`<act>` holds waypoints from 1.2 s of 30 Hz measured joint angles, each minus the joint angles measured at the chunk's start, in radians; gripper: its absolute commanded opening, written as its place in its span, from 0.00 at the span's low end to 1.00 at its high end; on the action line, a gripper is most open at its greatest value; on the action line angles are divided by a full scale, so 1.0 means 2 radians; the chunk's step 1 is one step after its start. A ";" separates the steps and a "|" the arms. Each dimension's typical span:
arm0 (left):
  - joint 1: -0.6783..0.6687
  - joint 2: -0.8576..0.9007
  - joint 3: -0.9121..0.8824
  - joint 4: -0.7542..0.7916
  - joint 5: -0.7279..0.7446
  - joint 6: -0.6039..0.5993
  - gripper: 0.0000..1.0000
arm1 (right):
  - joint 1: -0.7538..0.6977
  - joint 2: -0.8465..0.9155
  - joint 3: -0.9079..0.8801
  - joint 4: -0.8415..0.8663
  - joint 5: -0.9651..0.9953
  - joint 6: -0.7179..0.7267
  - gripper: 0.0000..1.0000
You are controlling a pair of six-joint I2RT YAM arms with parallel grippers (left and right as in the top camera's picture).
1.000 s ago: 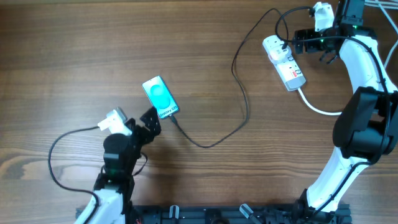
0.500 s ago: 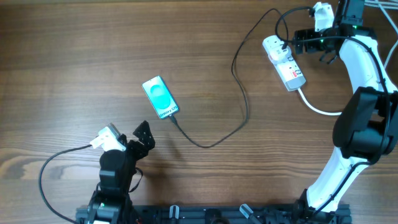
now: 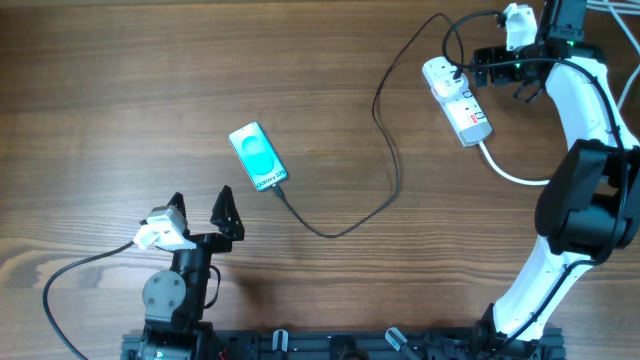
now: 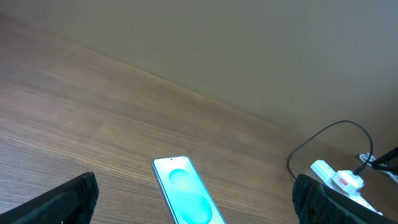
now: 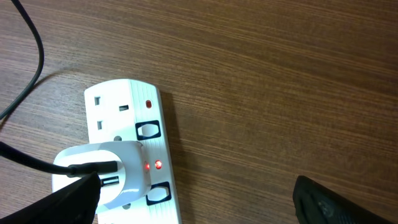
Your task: Plug charger to phone and switch on socket
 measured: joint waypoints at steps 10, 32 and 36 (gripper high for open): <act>0.000 0.000 0.000 0.000 0.000 0.012 1.00 | 0.000 0.000 0.000 0.000 0.000 0.000 1.00; 0.000 0.000 0.000 0.000 0.000 0.012 1.00 | 0.000 -0.002 0.000 -0.005 0.000 0.000 1.00; 0.000 0.000 0.000 0.000 0.000 0.012 1.00 | 0.001 -0.047 -0.006 -0.019 0.000 -0.001 1.00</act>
